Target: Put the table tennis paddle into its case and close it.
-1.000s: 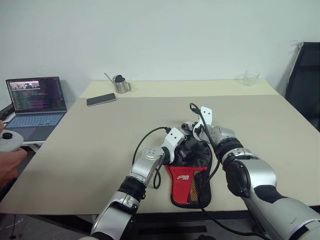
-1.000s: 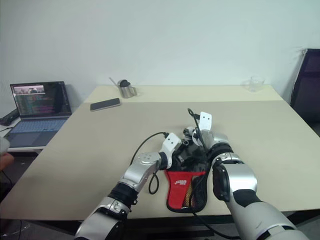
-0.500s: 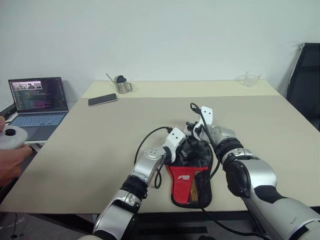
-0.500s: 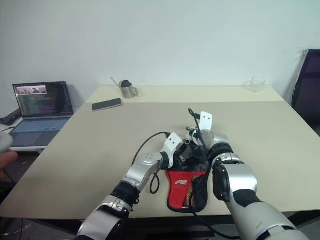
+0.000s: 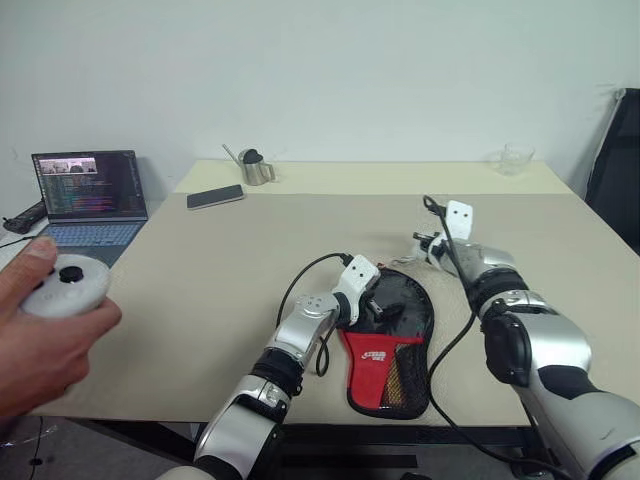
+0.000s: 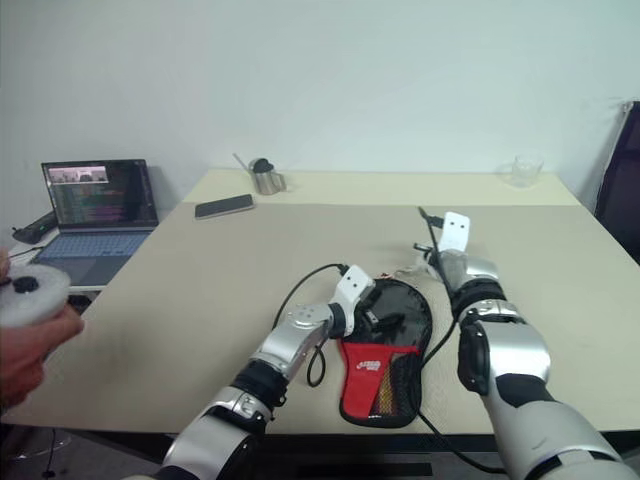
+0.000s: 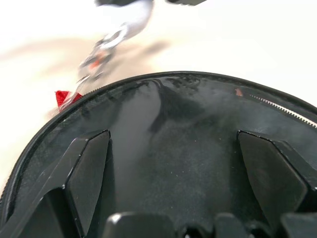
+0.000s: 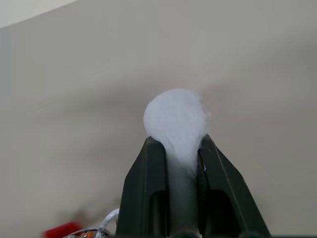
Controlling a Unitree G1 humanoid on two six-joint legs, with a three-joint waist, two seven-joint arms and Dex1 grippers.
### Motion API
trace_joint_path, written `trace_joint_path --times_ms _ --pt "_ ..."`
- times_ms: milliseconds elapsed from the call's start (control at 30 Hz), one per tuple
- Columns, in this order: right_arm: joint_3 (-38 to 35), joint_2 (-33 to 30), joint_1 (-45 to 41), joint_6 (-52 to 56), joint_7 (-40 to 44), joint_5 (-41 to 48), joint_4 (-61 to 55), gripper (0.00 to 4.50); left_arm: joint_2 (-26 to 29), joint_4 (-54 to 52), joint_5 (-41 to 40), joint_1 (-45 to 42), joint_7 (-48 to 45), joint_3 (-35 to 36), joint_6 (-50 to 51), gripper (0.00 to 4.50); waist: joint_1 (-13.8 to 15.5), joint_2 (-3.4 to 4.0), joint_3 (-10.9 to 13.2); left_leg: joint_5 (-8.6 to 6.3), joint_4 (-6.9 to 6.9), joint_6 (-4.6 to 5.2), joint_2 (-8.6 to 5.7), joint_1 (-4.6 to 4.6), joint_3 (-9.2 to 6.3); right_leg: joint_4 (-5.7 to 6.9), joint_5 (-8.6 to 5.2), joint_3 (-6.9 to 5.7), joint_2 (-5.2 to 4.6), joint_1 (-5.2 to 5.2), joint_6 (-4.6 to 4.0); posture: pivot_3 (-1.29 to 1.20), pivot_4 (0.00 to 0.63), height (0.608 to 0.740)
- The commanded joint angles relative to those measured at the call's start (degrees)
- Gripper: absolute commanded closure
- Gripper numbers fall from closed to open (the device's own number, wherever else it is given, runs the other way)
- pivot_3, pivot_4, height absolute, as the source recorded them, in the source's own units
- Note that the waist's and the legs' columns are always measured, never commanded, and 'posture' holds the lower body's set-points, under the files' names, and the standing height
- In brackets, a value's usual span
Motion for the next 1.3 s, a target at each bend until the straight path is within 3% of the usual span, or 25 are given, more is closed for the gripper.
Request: trace_joint_path --times_ms 33,200,333,533,700,1000,1300 --pt "0.32 -3.54 0.61 -0.62 0.17 -0.78 -4.83 4.24 -0.45 4.15 1.86 0.95 -0.31 -1.46 0.75 0.00 0.01 0.00 0.00 -0.01 0.00 0.01 0.00 0.00 0.00 0.00 0.00 -0.01 0.00 0.01 0.00 0.00 0.150 0.740" --pt "3.12 -6.48 5.23 7.64 4.54 -1.09 -16.54 4.25 -0.94 5.76 2.17 -0.02 -0.38 -1.28 0.21 0.00 0.18 0.01 0.00 -0.01 0.01 0.07 0.00 0.02 -0.01 0.01 0.00 -0.03 0.00 0.06 0.01 0.00 0.150 0.740" --pt "6.55 -10.09 13.23 22.81 12.44 1.90 -35.64 4.25 -1.27 7.86 2.53 -1.01 -0.14 -1.04 -0.59 0.00 0.47 0.01 0.00 -0.06 0.04 0.15 -0.01 0.01 -0.09 -0.06 -0.02 -0.12 -0.01 0.16 0.05 0.00 0.150 0.740" --pt "15.08 -22.81 27.15 40.21 28.68 9.17 -67.61 4.25 -1.76 11.40 3.27 -2.81 0.42 -0.81 -1.83 0.00 1.07 0.07 0.00 -0.11 0.06 0.23 -0.01 0.01 -0.11 -0.11 -0.09 -0.19 -0.01 0.19 0.15 0.00 0.150 0.740" --pt "20.23 -32.81 36.42 39.07 39.12 12.02 -82.78 4.26 -2.35 14.71 3.91 -4.55 0.81 -0.85 -3.05 0.00 1.37 0.01 0.04 -0.15 0.06 0.26 -0.02 0.04 -0.16 -0.18 -0.36 -0.28 -0.02 0.29 0.61 0.00 0.150 0.740" --pt "22.84 -42.69 48.62 30.89 49.60 11.91 -94.67 4.26 -3.26 19.31 5.09 -6.91 1.49 -1.22 -4.49 0.00 1.56 -0.04 0.07 -0.17 0.04 0.23 0.00 0.00 -0.30 -0.52 -0.39 -0.41 -0.06 0.43 0.68 0.00 0.150 0.740" --pt "19.11 -49.74 62.18 21.55 61.45 16.04 -104.00 4.27 -4.13 21.88 6.07 -7.94 1.85 -1.55 -5.02 0.00 1.82 -0.14 0.10 -0.25 0.03 0.19 0.04 -0.04 -0.38 -0.94 -0.37 -0.48 -0.17 0.59 0.85 0.00 0.150 0.740"
